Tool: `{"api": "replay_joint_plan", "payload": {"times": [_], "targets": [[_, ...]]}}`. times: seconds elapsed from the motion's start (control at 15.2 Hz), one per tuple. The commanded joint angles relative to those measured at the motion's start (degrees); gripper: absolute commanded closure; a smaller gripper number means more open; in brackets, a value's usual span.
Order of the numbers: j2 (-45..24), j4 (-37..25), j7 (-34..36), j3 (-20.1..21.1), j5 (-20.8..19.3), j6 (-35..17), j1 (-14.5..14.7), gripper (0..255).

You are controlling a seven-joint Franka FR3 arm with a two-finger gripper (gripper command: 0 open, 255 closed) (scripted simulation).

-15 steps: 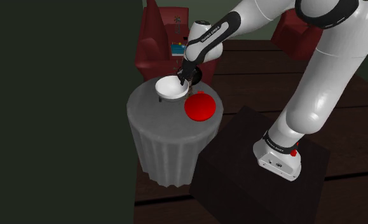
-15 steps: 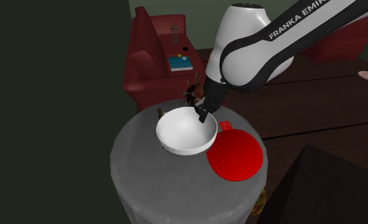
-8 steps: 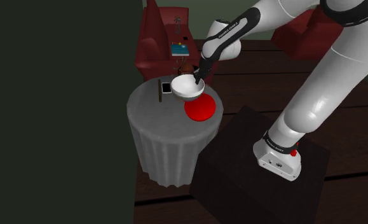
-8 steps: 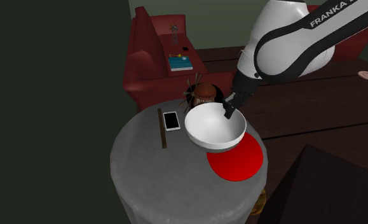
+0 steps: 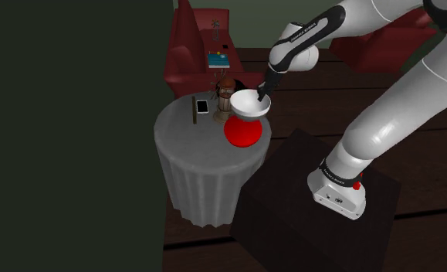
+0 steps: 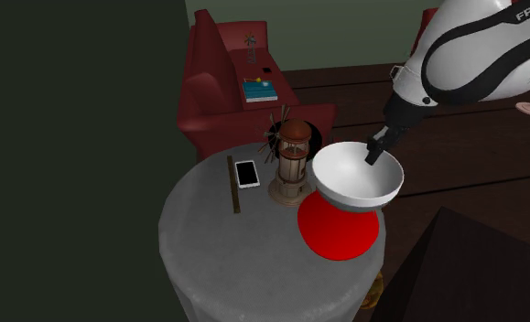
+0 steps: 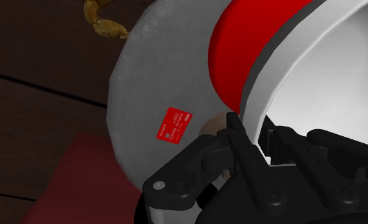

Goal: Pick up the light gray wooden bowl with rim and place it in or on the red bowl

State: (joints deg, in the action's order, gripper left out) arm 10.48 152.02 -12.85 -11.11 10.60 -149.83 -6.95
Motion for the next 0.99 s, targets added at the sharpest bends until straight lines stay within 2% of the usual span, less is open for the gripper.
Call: {"api": "replay_joint_plan", "payload": {"times": [0.0,0.46,0.92], "targets": [[0.25,0.86,-1.81,-1.00,0.21,-0.46,-0.52,255],[-5.46,1.71,-6.21,-1.81,5.43,-6.66,1.23,255],[-11.99,1.44,-13.51,-1.58,14.47,-12.22,2.77,255]]}}
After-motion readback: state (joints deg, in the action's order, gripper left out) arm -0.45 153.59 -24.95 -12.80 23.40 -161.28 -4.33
